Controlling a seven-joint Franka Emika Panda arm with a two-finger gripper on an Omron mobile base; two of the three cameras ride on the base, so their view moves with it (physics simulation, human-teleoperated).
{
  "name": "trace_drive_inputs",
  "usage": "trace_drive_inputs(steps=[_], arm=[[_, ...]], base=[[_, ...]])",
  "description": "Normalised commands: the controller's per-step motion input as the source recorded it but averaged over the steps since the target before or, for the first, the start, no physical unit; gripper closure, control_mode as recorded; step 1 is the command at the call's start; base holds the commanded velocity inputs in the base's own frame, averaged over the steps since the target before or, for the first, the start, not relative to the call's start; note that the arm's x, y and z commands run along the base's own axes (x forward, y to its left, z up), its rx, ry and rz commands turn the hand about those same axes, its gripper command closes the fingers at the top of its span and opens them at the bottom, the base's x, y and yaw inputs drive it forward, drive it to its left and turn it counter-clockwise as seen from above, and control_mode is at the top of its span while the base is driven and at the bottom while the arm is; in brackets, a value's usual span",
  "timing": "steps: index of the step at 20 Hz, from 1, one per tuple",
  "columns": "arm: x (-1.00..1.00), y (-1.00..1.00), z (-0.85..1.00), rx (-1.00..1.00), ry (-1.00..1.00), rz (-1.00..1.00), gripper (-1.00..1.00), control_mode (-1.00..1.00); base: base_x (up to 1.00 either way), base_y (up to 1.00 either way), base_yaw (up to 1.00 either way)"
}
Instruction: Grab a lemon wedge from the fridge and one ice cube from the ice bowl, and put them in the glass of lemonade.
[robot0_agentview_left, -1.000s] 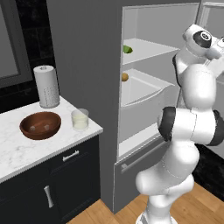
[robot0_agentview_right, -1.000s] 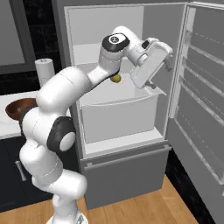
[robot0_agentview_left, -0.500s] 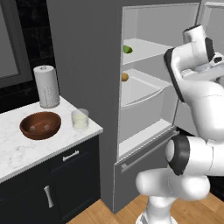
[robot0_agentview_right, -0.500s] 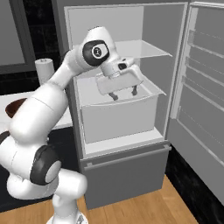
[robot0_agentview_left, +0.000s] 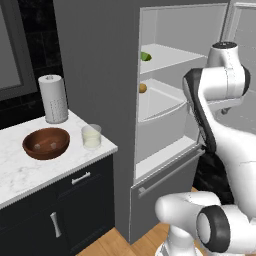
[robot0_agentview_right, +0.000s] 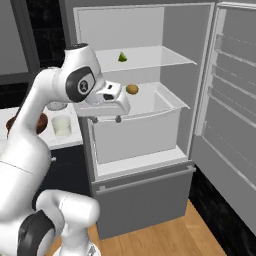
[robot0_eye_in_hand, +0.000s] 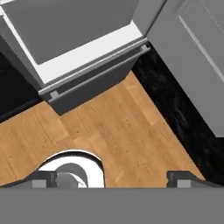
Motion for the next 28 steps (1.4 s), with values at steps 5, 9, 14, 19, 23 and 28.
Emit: trace_drive_inputs(steps=[5, 9, 14, 19, 23, 28], arm=[[-1.00, 0.63, 0.43, 0.00, -0.06, 0.16, -1.00, -1.00], [-0.72, 0.28, 0.33, 0.00, -0.26, 0.07, -1.00, -1.00], [0.18, 0.46, -0.01, 0.14, -0.40, 0.00, -1.00, -1.00], [0.24, 0.33, -0.09, 0.11, -0.19, 0.00, -1.00, -1.00], [0.03, -0.08, -0.06, 0.00, 0.02, -0.10, -1.00, -1.00], [0.07, -0.01, -0.10, 0.00, 0.00, -0.04, -1.00, -1.00]], base=[[0.00, 0.00, 0.00], [0.00, 0.00, 0.00], [0.00, 0.00, 0.00], [0.00, 0.00, 0.00], [0.00, 0.00, 0.00], [0.00, 0.00, 0.00]])
